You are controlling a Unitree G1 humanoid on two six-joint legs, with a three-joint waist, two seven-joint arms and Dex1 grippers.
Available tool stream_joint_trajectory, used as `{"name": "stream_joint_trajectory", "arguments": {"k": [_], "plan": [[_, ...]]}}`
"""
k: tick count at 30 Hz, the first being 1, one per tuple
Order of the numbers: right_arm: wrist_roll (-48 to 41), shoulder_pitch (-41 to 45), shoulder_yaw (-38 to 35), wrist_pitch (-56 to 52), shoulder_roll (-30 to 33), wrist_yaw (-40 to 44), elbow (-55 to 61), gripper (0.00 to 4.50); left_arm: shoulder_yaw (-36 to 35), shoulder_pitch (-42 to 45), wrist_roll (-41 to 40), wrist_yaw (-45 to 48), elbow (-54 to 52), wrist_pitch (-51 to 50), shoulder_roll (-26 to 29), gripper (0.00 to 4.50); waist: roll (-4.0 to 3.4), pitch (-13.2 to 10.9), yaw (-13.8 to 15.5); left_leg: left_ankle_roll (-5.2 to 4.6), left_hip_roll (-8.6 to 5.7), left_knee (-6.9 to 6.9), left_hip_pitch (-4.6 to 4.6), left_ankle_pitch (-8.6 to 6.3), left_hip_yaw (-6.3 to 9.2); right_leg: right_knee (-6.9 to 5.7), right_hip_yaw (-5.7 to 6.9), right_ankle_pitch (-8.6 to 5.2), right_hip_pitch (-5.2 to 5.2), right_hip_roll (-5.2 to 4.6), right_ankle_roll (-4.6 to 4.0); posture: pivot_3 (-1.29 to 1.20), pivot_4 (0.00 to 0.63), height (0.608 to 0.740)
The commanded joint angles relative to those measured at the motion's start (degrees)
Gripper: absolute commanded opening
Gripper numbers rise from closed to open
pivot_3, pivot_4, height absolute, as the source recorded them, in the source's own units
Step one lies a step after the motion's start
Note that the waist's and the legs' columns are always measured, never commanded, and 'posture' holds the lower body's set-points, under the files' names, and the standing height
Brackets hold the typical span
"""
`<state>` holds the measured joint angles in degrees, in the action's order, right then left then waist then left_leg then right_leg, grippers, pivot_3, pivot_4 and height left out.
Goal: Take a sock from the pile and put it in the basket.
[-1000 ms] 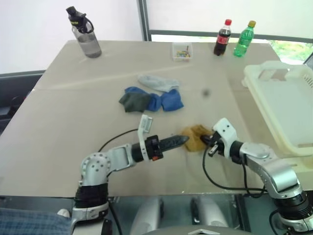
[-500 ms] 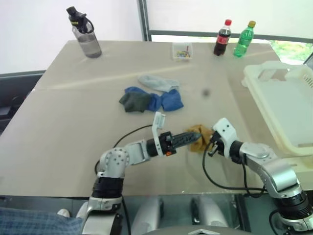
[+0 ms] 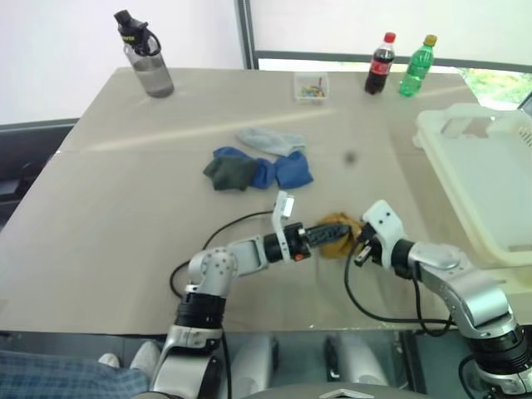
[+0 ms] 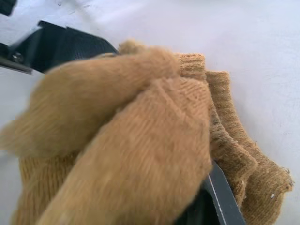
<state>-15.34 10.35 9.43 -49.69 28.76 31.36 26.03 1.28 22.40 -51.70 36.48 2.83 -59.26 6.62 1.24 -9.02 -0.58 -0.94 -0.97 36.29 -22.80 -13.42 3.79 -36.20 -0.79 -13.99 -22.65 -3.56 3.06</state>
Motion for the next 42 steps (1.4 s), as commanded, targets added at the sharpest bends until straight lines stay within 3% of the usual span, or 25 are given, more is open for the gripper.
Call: {"name": "stream_joint_trajectory", "arguments": {"k": [1,13,20,25,31,42], "plan": [[-3.69,-0.26,-2.87,-4.08,0.73,0.74,4.72,0.00,0.44,1.16,1.46,0.29,0.62,0.84,-0.63,4.39,-0.01,-0.04,0.07,0.00,-0.02,0.00,-0.07,0.00,0.01,0.00,0.01,0.00,-0.05,-0.02,0.00,0.00,0.150,0.740],[-15.29,2.74,-19.65,-11.49,1.23,0.05,8.05,0.00,-0.17,2.04,2.85,1.50,2.46,1.34,-1.17,4.39,-0.18,-0.27,0.23,-0.01,-0.16,0.03,-0.11,0.00,0.03,-0.06,0.02,0.01,-0.07,-0.06,0.01,0.00,0.150,0.740],[-22.05,1.35,-22.09,-15.12,-1.27,-2.05,10.08,0.00,-1.50,2.61,2.41,2.20,3.82,1.17,-1.80,4.39,-0.20,-0.29,0.19,-0.02,-0.16,0.05,-0.10,0.01,0.04,-0.16,0.01,0.00,-0.07,-0.07,0.01,0.00,0.150,0.740],[-26.76,0.19,-24.27,-17.35,-2.39,-3.38,10.05,1.60,-2.21,2.45,2.28,2.63,4.49,0.96,-1.79,4.50,-0.20,-0.29,0.18,-0.02,-0.18,0.11,-0.09,0.01,0.04,-0.25,-0.01,0.00,-0.07,-0.07,0.01,0.00,0.150,0.740],[-29.71,0.14,-23.90,-19.48,-1.67,-5.54,10.35,4.36,-3.01,2.85,1.85,3.03,5.35,0.76,-2.24,4.50,-0.21,-0.30,0.12,-0.03,-0.18,0.16,-0.06,0.01,0.02,-0.36,-0.04,0.00,-0.10,-0.06,0.01,0.00,0.150,0.740],[-26.60,2.87,-17.87,-20.92,-5.67,-14.02,6.57,4.44,-6.47,2.65,-0.39,8.10,10.05,0.15,-2.16,4.50,-0.23,-0.30,-0.12,-0.03,-0.20,0.17,-0.03,0.01,-0.05,-0.51,-0.10,-0.01,-0.17,-0.05,0.01,0.00,0.150,0.740]]}}
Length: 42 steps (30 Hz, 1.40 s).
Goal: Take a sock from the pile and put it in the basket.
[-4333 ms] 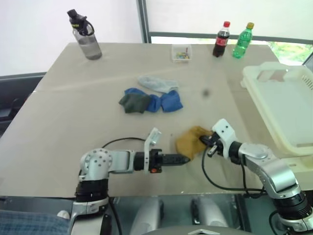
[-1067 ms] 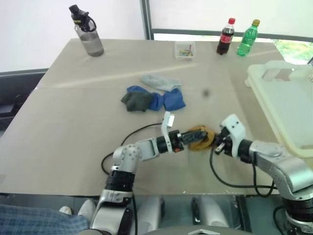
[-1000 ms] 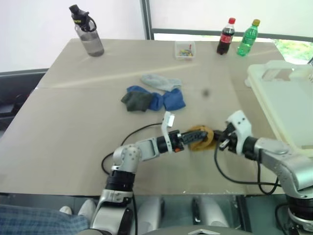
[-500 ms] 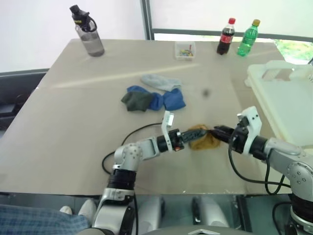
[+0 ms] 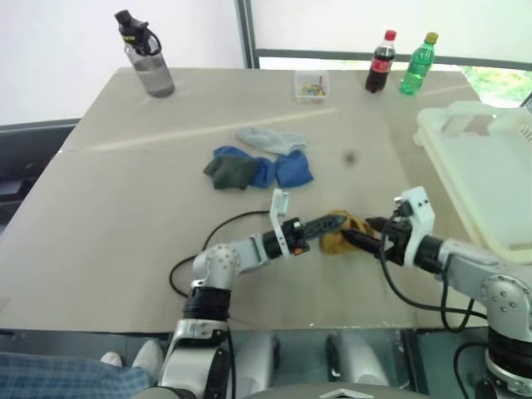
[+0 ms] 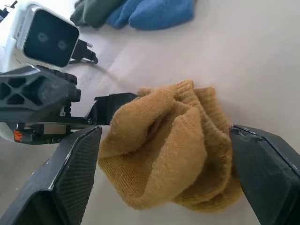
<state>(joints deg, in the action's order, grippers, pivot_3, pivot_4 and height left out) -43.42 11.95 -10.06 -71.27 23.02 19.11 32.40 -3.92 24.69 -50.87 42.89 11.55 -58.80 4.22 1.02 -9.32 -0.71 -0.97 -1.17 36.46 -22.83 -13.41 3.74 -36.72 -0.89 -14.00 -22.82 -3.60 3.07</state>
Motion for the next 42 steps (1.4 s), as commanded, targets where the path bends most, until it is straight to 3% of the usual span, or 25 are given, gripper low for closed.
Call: {"name": "stream_joint_trajectory", "arguments": {"k": [1,10,15,26,27,30,31,37,42], "plan": [[2.31,1.70,2.52,0.96,-0.41,-2.68,-0.24,4.44,-1.42,0.26,-1.07,2.02,1.77,-0.22,0.37,4.50,0.00,0.00,0.00,0.00,-0.01,0.01,0.00,0.00,0.00,0.00,0.00,0.00,0.00,0.01,0.00,0.00,0.150,0.740],[15.97,2.19,15.56,6.40,2.95,-6.97,-5.64,4.44,-0.64,-0.69,-0.61,3.12,1.20,-0.59,0.51,4.50,-0.02,0.02,-0.05,0.00,-0.02,0.02,0.04,0.00,-0.03,-0.02,-0.03,0.00,0.00,0.01,0.00,0.00,0.150,0.740],[19.52,2.79,17.46,7.37,1.82,-8.41,-8.27,4.44,-0.17,-1.42,-0.55,3.46,0.33,-0.76,0.80,4.50,-0.04,0.07,-0.12,0.01,-0.01,0.06,0.13,0.00,-0.05,-0.08,-0.05,0.00,0.04,0.04,0.00,0.00,0.150,0.740],[14.86,1.87,11.42,-1.84,-4.67,-6.89,-11.24,4.44,-0.78,-1.91,-1.18,3.96,-1.22,-0.88,1.77,4.50,0.11,0.31,-0.12,0.00,0.15,0.19,0.19,0.00,-0.03,-0.11,-0.04,0.01,0.13,0.09,0.00,0.00,0.150,0.740],[14.67,1.97,11.30,-2.40,-4.69,-6.46,-11.34,3.89,-1.15,-2.02,-1.56,4.11,-1.65,-1.12,2.19,4.50,0.11,0.32,-0.10,0.00,0.16,0.19,0.19,0.00,-0.03,-0.11,-0.03,0.01,0.13,0.10,0.00,0.00,0.150,0.740],[14.26,1.99,12.03,-3.32,-3.69,-4.95,-11.20,3.04,-2.43,-3.12,-2.98,4.87,-3.97,-2.71,4.81,4.50,0.10,0.33,-0.21,0.00,0.17,0.19,0.19,0.00,-0.03,-0.11,-0.03,0.01,0.13,0.10,-0.01,0.00,0.150,0.740],[14.24,1.93,12.22,-3.40,-3.46,-4.63,-11.10,2.39,-2.61,-3.51,-3.37,5.07,-4.64,-3.09,5.53,4.50,0.10,0.34,-0.27,0.00,0.19,0.17,0.19,0.00,-0.03,-0.11,-0.03,0.00,0.12,0.11,-0.02,0.00,0.150,0.740],[14.23,1.85,13.84,-2.92,-1.71,-2.50,-10.83,0.03,-6.22,-7.27,-8.31,6.98,-10.15,-8.51,13.39,4.50,0.10,0.35,-0.23,0.01,0.27,0.06,0.19,0.00,-0.01,-0.09,-0.03,-0.01,0.08,0.18,-0.06,0.00,0.150,0.740],[13.06,2.41,13.50,-2.63,-2.66,-0.98,-11.38,0.01,-8.45,-10.52,-10.99,8.33,-13.40,-11.79,19.54,4.50,0.13,0.37,-0.18,0.01,0.27,0.06,0.19,-0.01,-0.01,-0.06,-0.03,-0.02,0.09,0.12,-0.05,0.00,0.150,0.740]]}}
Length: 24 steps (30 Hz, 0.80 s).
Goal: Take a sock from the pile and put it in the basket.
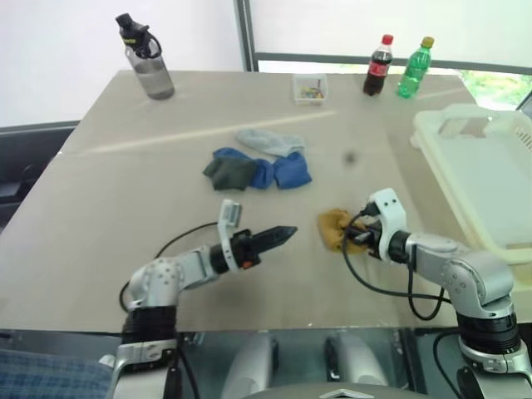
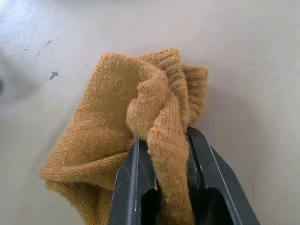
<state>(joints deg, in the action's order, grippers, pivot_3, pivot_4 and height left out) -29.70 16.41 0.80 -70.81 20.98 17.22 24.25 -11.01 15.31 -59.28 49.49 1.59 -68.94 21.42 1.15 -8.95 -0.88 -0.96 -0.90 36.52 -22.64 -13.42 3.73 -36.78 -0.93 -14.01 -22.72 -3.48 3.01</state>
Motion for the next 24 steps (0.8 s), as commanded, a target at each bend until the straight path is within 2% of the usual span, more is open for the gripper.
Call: {"name": "stream_joint_trajectory", "arguments": {"k": [1,4,10,12,18,21,24], "plan": [[-0.97,-1.88,2.10,-3.18,-1.12,1.01,-3.39,0.01,-1.48,-1.51,-2.86,1.94,-3.82,-1.76,3.09,4.50,0.00,0.00,-0.04,0.00,0.00,0.00,0.00,0.00,0.00,0.00,0.00,0.00,-0.01,0.00,-0.01,0.00,0.150,0.740],[-2.73,-1.11,-0.70,-3.23,-3.03,1.67,-3.43,0.01,-1.47,-2.42,-3.18,3.28,-5.46,-0.90,5.35,4.50,0.00,-0.01,-0.12,0.00,0.04,-0.03,0.00,0.00,-0.01,0.01,0.00,-0.05,-0.03,0.01,-0.10,0.00,0.150,0.740],[-2.75,2.69,-8.48,8.81,-4.37,3.23,-3.85,0.01,6.10,-6.45,7.93,12.47,-12.15,11.19,15.67,4.50,-0.31,-0.26,-0.46,0.01,0.10,-0.12,-0.02,0.00,-0.17,0.00,-0.15,-0.11,-0.18,0.00,-0.25,0.00,0.150,0.740],[-2.68,3.72,-10.80,12.96,-3.75,3.80,-4.13,0.01,6.47,-6.13,8.72,13.35,-11.72,12.93,16.32,4.50,-0.59,-0.50,-0.11,0.01,0.04,-0.12,-0.19,0.00,-0.29,-0.01,-0.23,-0.11,-0.35,-0.11,-0.26,0.00,0.150,0.740],[0.31,8.26,-16.70,25.27,-0.27,2.39,-6.43,0.01,7.90,-4.98,11.70,13.91,-9.88,16.41,16.46,4.50,-0.61,-0.59,0.19,0.01,-0.07,-0.07,-1.03,0.01,-0.28,-0.05,-0.21,0.06,-1.12,-0.13,0.01,0.00,0.150,0.740],[6.80,10.61,-17.70,34.81,3.20,0.37,-9.80,0.01,8.20,-4.28,12.89,13.70,-8.79,17.59,16.03,4.50,-0.61,-0.60,0.16,0.03,-0.09,-0.07,-1.10,0.03,-0.30,-0.09,-0.20,0.06,-1.22,-0.13,0.01,0.00,0.150,0.740],[16.44,12.06,-17.16,44.91,9.34,-2.95,-15.89,0.01,7.86,-3.00,13.65,13.07,-7.32,18.76,15.31,4.50,-0.62,-0.60,0.22,0.01,-0.13,-0.07,-1.10,0.02,-0.32,-0.08,-0.20,0.06,-1.22,-0.13,0.01,0.00,0.150,0.740]]}}
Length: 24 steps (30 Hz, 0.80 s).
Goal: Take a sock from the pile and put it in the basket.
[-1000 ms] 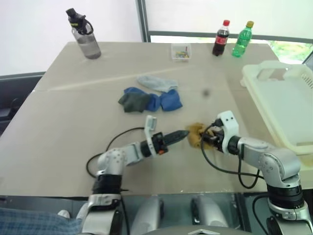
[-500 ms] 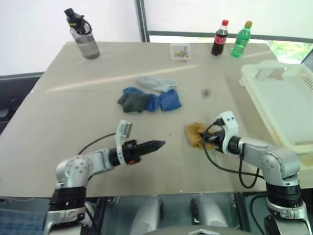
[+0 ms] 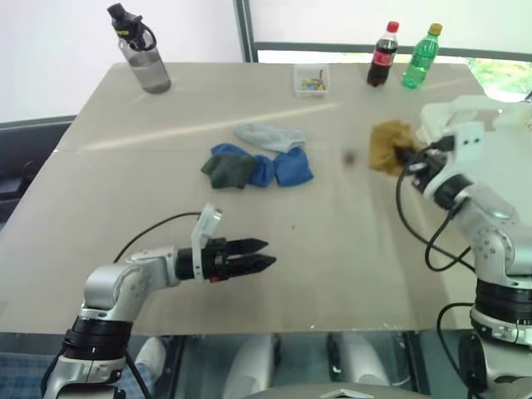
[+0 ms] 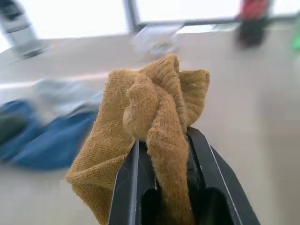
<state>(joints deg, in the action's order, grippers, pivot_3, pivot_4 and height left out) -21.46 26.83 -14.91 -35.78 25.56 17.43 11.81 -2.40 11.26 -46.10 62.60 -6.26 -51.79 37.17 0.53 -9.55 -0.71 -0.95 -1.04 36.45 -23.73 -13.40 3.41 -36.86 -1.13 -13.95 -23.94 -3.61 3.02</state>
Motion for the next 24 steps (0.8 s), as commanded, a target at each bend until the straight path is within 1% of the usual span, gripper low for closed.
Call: {"name": "stream_joint_trajectory", "arguments": {"k": [1,3,4,5,6,7,8,9,10,11,13,15,17,20,24], "plan": [[13.41,2.00,-0.44,15.31,7.85,-5.12,-6.60,0.01,-1.32,1.65,0.36,-0.87,1.25,0.96,-0.37,4.50,-0.01,-0.03,0.12,0.00,-0.03,0.01,0.00,0.00,-0.01,0.00,0.00,0.00,0.01,-0.02,0.00,0.00,0.150,0.740],[23.52,2.38,2.65,23.84,13.77,-9.62,-12.38,0.01,-2.14,2.71,0.97,-1.90,2.34,0.97,0.10,4.50,-0.01,-0.06,0.16,-0.01,-0.17,0.03,-0.03,0.01,-0.03,-0.01,0.02,0.00,0.01,-0.09,0.01,0.00,0.150,0.740],[26.71,2.51,3.49,27.22,16.07,-10.87,-14.77,0.01,-2.43,3.29,1.76,-2.59,2.66,1.04,0.86,4.50,0.00,-0.06,0.04,-0.01,-0.20,0.04,-0.02,0.01,-0.04,-0.02,0.02,0.00,0.01,-0.10,0.02,0.00,0.150,0.740],[31.91,2.58,5.37,29.35,19.74,-13.06,-17.52,0.01,-3.66,3.89,1.32,-2.83,2.32,0.76,1.62,4.50,0.00,-0.06,-0.05,-0.01,-0.24,0.04,-0.02,0.01,-0.06,-0.04,0.01,0.00,0.01,-0.09,0.02,0.00,0.150,0.740],[35.38,2.72,6.58,31.00,22.11,-14.53,-19.65,0.01,-4.51,4.32,0.90,-3.01,2.04,0.45,2.08,4.50,0.00,-0.07,-0.10,-0.01,-0.27,0.05,-0.01,0.01,-0.08,-0.05,0.02,0.00,0.01,-0.07,0.02,0.00,0.150,0.740],[37.92,2.74,7.67,33.21,24.07,-15.24,-21.34,0.01,-5.33,4.63,0.35,-3.15,1.68,0.21,2.37,4.50,-0.01,-0.09,-0.18,0.00,-0.26,0.05,-0.01,0.01,-0.08,-0.10,0.00,0.00,-0.01,-0.07,0.01,0.00,0.150,0.740],[41.04,2.53,10.09,34.75,26.87,-14.15,-23.06,0.01,-6.07,5.10,-0.20,-3.56,1.41,-0.24,2.48,4.50,-0.01,-0.09,-0.26,0.02,-0.26,0.05,-0.01,0.03,-0.09,-0.12,0.00,0.00,-0.03,-0.06,0.01,0.00,0.150,0.740],[44.29,2.37,11.95,36.00,28.95,-14.43,-24.43,0.01,-6.57,5.53,-0.45,-4.12,1.31,-0.58,2.42,4.50,-0.01,-0.09,-0.35,0.18,-0.25,0.05,0.02,0.12,-0.12,-0.12,0.00,0.00,-0.01,-0.03,0.01,0.00,0.150,0.740],[50.93,2.22,16.03,35.10,32.23,-13.67,-25.83,0.01,-7.21,6.61,-0.47,-5.50,1.66,-0.83,1.91,4.50,-0.03,-0.10,-0.39,0.19,-0.24,0.05,0.04,0.13,-0.16,-0.13,-0.04,0.00,-0.01,-0.02,0.01,0.00,0.150,0.740],[55.63,2.27,18.89,34.24,34.35,-13.30,-26.85,0.01,-7.63,7.37,-0.44,-6.51,1.93,-1.03,1.50,4.50,-0.01,-0.10,-0.42,0.19,-0.24,0.06,0.06,0.13,-0.20,-0.17,-0.07,0.00,-0.01,-0.03,0.01,0.00,0.150,0.740],[57.21,1.99,21.23,34.92,36.14,-9.73,-27.86,0.01,-8.02,8.44,-0.32,-7.49,1.46,-0.86,1.17,4.50,-0.01,-0.10,-0.37,0.18,-0.23,0.14,0.05,0.13,-0.25,-0.17,-0.06,0.00,0.02,-0.03,0.02,0.00,0.150,0.740],[55.70,1.63,21.81,35.43,36.59,-4.89,-28.45,0.01,-8.98,9.11,-1.52,-7.67,0.09,-1.14,1.25,4.50,0.00,-0.10,-0.34,0.19,-0.18,0.23,0.04,0.13,-0.26,-0.17,-0.06,0.00,0.08,-0.03,0.02,0.00,0.150,0.740],[54.38,0.98,21.81,34.28,36.74,-0.10,-28.91,0.01,-9.92,9.46,-2.61,-7.53,-1.47,-0.79,1.39,4.50,0.03,-0.11,-0.26,0.19,-0.10,0.33,0.03,0.13,-0.21,-0.17,0.02,0.00,0.16,-0.03,0.03,0.00,0.150,0.740],[54.14,-0.01,21.50,33.27,37.11,3.74,-28.75,0.01,-11.09,9.56,-3.48,-6.54,-4.22,1.05,1.89,4.50,0.04,-0.11,0.10,0.19,-0.08,0.42,0.03,0.12,-0.06,-0.14,0.13,0.00,0.28,-0.04,0.02,0.00,0.150,0.740],[53.30,-2.61,20.74,29.59,37.42,9.63,-27.25,0.01,-12.99,9.81,-3.40,-5.81,-7.04,5.99,1.60,4.50,0.08,-0.08,0.59,0.21,-0.09,0.44,0.02,0.13,0.05,-0.11,0.27,0.00,0.37,-0.06,0.01,0.00,0.150,0.740]]}}
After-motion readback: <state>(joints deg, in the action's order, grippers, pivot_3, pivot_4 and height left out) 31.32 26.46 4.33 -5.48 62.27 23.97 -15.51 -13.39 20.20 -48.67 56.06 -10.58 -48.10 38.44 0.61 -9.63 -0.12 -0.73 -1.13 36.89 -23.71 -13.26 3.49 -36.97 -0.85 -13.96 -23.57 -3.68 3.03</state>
